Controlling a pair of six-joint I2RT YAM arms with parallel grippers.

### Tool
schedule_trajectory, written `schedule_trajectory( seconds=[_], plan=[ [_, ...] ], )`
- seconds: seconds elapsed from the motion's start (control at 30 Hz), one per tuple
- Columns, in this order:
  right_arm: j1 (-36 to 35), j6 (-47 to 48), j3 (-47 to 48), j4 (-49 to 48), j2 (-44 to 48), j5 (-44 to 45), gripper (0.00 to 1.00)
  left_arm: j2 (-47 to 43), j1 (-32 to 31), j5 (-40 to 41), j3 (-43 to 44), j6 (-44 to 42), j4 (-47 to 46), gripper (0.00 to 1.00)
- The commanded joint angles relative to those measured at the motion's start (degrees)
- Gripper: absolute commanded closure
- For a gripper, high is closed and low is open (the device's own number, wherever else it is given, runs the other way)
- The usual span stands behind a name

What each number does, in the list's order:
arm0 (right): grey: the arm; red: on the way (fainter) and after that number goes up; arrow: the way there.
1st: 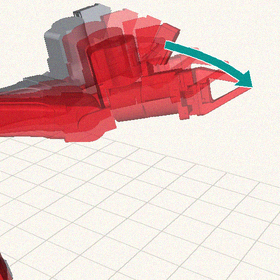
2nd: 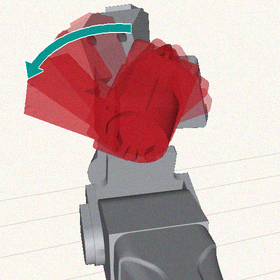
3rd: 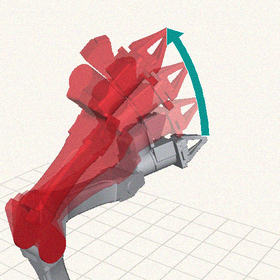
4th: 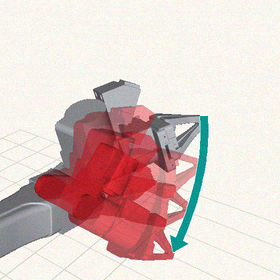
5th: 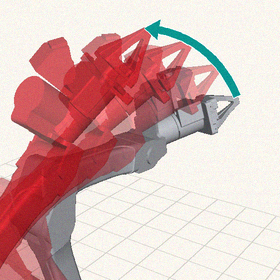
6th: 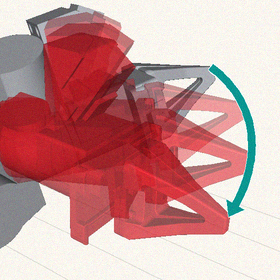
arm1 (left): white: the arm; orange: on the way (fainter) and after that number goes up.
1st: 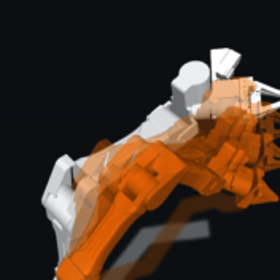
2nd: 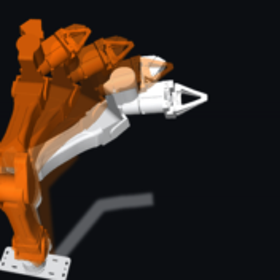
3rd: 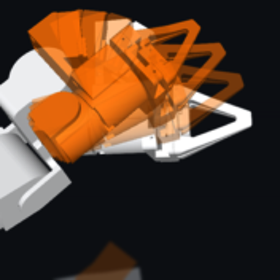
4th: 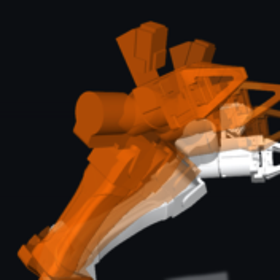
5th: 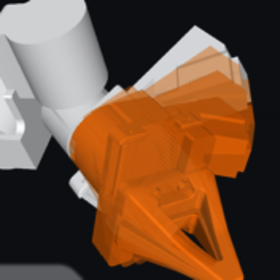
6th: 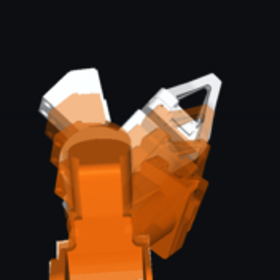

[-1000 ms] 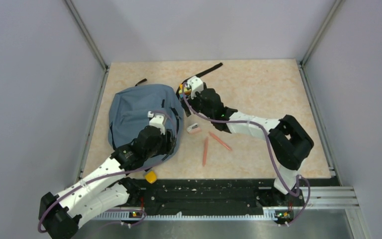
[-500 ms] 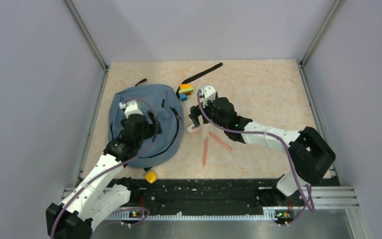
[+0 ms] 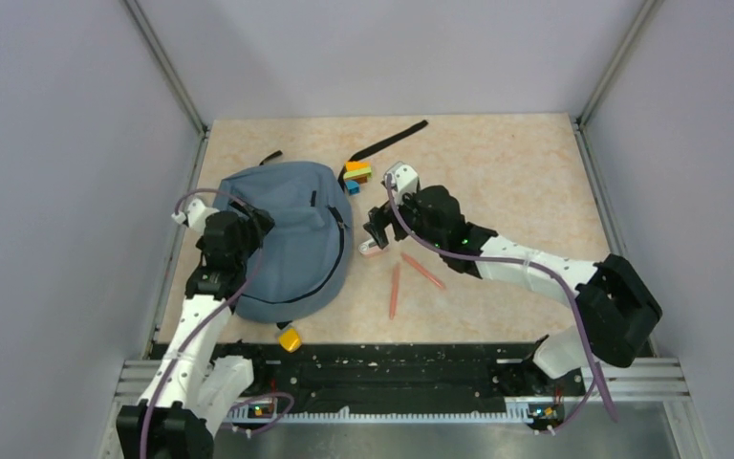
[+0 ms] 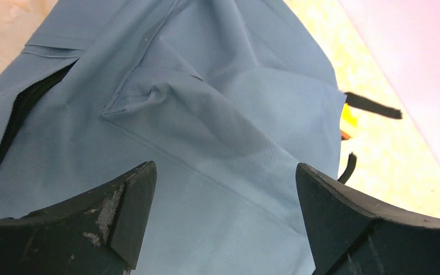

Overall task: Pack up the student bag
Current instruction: Unzip the student bag at the center of the board.

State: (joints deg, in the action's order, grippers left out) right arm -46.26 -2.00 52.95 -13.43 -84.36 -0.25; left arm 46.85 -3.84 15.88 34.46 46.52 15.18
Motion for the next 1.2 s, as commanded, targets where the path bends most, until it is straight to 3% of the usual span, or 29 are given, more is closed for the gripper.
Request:
schedule_trajectory(
  seconds=[0.0, 0.13, 0.23, 0.33, 0.5, 0.73, 0.93, 1.17],
  plan=[
    [0.5, 1.2, 1.6, -0.3, 3.0, 0.0, 0.13, 3.4, 2.7, -2.9, -0.5, 4.7, -8.7, 0.04],
    [0.5, -1.8, 3.8, -1.3, 0.6, 1.3, 0.15, 7.7, 5.4, -6.2, -1.0, 4.8, -13.1, 0.03],
    [0.4, -3.5, 6.6, -1.1, -2.3, 1.0, 0.17, 7.5, 5.1, -14.5, -1.0, -3.3, -19.5, 0.03],
    [0.5, -5.7, 7.9, -2.3, -4.9, 0.6, 0.17, 7.5, 4.1, -16.9, 2.9, -11.2, -17.0, 0.02],
    [0.1, -12.2, 10.6, -3.2, -10.5, -2.2, 0.18, 10.7, -1.5, -17.8, 8.7, -22.8, -13.1, 0.02],
    [-2.5, -15.6, 14.8, -4.0, -19.2, -2.0, 0.22, 25.2, -10.2, -17.0, 17.9, -31.3, -11.2, 0.03],
    [-3.6, -17.5, 16.4, -4.5, -23.3, -1.1, 0.24, 33.8, -11.5, -12.9, 24.1, -33.4, -9.2, 0.21],
    [-3.8, -18.0, 17.2, -4.5, -25.8, -0.9, 0.26, 36.1, -12.9, -8.8, 25.2, -35.1, -8.4, 0.41]
  ],
)
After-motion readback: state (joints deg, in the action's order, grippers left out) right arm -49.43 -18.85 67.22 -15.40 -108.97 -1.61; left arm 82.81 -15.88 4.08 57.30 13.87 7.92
